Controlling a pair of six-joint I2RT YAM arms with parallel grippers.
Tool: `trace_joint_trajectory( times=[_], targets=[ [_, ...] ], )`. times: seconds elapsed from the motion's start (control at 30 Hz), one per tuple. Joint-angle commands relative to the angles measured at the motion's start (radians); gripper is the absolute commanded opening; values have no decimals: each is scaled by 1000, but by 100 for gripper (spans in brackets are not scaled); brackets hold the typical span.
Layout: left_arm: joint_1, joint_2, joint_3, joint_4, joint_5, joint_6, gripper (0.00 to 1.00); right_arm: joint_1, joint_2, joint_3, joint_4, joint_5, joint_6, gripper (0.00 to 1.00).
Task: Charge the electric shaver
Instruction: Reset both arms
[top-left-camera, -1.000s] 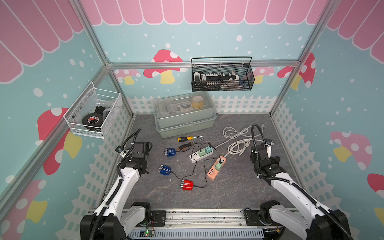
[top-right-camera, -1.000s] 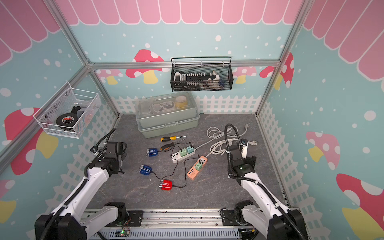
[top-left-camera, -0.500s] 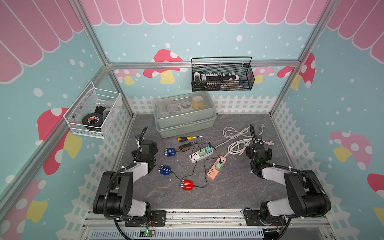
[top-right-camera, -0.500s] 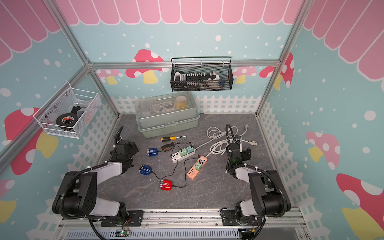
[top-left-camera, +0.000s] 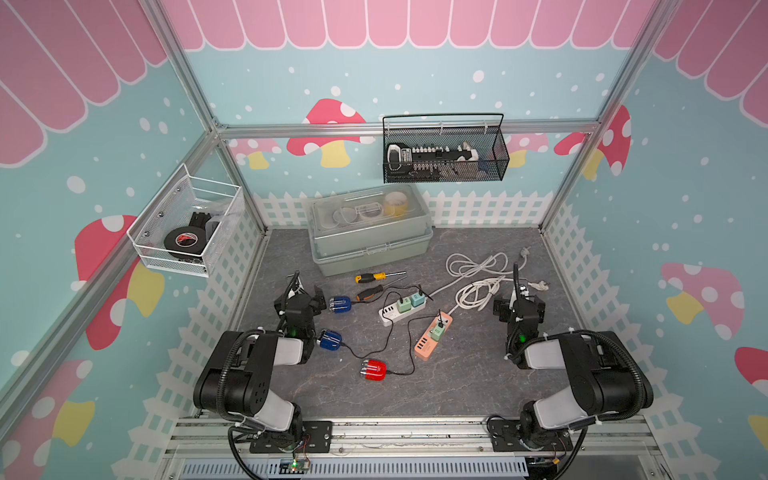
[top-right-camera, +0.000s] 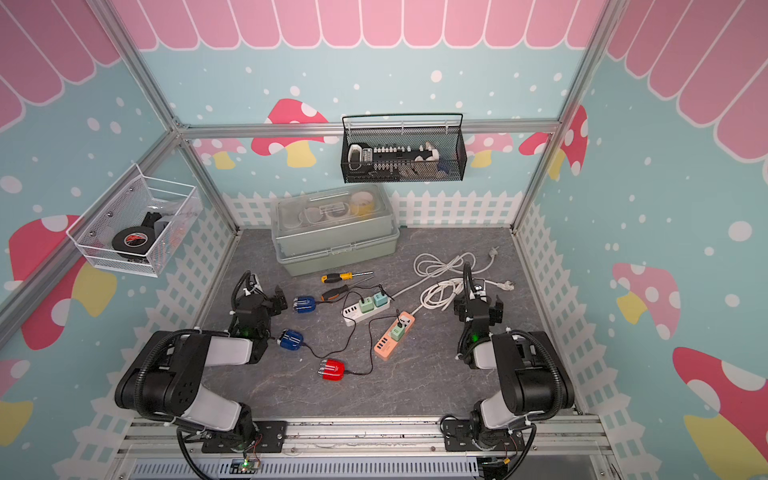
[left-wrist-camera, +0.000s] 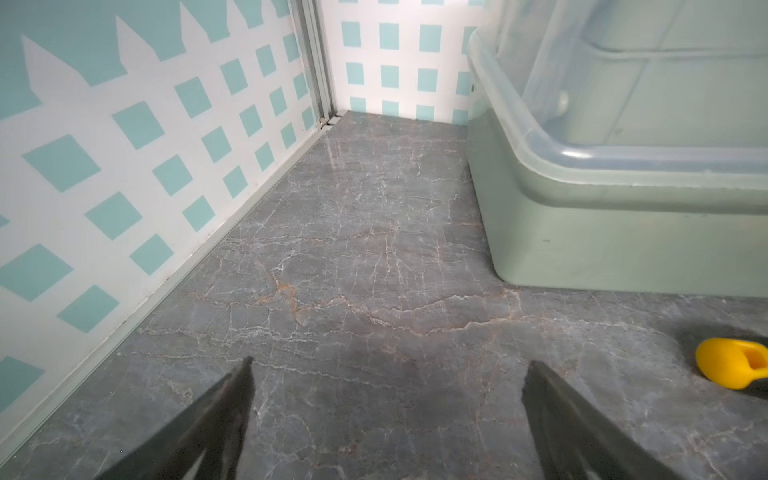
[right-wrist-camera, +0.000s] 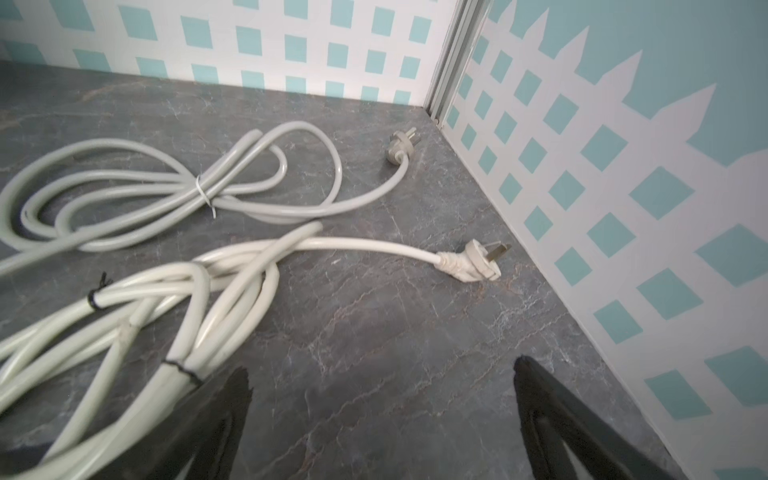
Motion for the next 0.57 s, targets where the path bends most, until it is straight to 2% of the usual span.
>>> trace_joint_trajectory(
  times=[0.0,0.03,0.1,0.17,0.23,0.53],
  targets=[
    [9,5,13,72,26,10,99,0,1,20,15,5,-18,99],
    [10,-19,24,9,34,-4,99,0,7,17,30,4,-21,99],
    [9,7,8,90,25,13,99,0,-3,23,-3,5,-16,99],
    [10,-16,18,32,32,-1,99,0,3,19,18,5,-18,99],
    [9,2,10,78,25,12,99,0,-1,20,6,5,-17,99],
    [8,-8,15,51,28,6,99,-1,2,21,8,-2,-15,99]
  ],
)
